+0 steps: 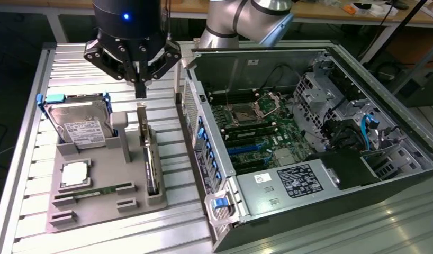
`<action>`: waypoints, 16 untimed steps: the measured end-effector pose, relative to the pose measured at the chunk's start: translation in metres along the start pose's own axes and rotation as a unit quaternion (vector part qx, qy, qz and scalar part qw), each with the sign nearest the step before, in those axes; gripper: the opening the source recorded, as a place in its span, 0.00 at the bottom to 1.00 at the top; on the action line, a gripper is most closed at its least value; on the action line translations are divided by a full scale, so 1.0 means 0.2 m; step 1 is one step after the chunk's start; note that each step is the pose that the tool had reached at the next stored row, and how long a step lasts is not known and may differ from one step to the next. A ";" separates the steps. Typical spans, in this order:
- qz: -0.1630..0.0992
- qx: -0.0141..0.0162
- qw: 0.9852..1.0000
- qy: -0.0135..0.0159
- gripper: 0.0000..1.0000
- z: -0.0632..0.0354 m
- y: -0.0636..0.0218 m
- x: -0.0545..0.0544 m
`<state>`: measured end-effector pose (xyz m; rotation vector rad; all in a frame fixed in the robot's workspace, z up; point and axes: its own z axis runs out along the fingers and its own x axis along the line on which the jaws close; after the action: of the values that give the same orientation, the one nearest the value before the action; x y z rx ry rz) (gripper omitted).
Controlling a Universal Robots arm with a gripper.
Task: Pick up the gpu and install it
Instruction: 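Reach for the gpu, then pick up the gpu and move the gpu toward the slot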
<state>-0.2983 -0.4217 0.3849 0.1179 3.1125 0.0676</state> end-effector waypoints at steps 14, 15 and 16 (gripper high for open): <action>0.000 0.000 1.000 0.001 0.11 0.000 0.000 0.00; 0.000 0.000 1.000 0.001 0.11 0.000 0.000 0.00; 0.000 0.000 1.000 0.001 0.11 0.000 0.000 0.00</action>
<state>-0.2983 -0.4216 0.3849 0.1180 3.1135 0.0675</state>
